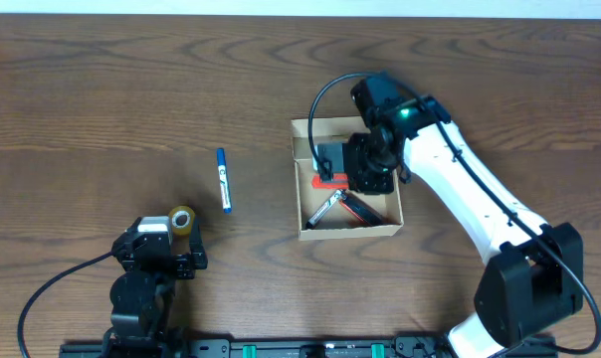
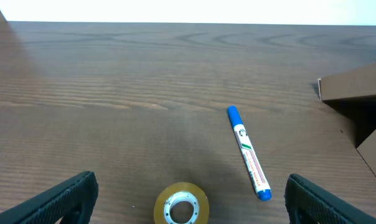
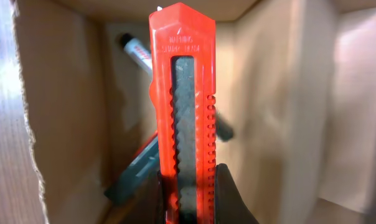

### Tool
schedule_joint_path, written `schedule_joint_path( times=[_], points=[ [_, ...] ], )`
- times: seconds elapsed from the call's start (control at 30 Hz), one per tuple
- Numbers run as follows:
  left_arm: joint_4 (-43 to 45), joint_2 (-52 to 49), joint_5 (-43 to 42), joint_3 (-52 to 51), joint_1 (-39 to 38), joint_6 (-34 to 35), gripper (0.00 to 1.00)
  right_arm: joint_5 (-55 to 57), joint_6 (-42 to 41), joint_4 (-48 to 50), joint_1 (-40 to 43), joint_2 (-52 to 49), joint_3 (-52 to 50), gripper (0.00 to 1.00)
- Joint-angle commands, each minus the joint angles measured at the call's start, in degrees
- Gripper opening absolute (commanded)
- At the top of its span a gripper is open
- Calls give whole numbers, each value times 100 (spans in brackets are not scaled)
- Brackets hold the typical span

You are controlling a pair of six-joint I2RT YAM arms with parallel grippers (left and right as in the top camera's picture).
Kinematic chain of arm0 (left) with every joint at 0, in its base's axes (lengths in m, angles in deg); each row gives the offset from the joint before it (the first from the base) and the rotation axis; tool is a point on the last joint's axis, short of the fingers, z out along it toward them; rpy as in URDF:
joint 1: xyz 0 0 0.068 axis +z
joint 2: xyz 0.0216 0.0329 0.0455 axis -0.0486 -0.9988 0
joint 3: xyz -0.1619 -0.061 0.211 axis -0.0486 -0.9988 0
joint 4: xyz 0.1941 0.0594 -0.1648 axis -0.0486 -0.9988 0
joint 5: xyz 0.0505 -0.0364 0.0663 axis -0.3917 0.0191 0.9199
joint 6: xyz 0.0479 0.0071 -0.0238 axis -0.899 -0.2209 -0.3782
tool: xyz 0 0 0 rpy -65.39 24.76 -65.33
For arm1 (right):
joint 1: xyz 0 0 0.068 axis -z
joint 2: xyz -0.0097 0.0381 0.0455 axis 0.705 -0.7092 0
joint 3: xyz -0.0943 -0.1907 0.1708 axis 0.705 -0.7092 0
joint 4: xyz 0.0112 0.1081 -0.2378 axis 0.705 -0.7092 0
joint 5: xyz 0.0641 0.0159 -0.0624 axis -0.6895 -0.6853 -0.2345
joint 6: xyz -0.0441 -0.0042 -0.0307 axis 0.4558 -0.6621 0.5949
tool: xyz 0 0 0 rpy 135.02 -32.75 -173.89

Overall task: Pack container
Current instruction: 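Lift the box cutter and carry it over the box with right gripper, then lower the box cutter into the box, release, withdraw right gripper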

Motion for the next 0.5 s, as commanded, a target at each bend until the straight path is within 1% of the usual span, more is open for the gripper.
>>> schedule_joint_path(
  times=[0.0, 0.2, 0.47],
  points=[
    [-13, 37, 42, -103, 4, 39, 95, -184, 136, 35, -79, -98, -291, 1],
    [-13, 37, 39, -103, 4, 42, 95, -201, 133, 404, -92, -127, -645, 1],
    [-11, 37, 42, -103, 4, 42, 95, -173, 129, 715, -92, -487, -756, 1]
  ],
)
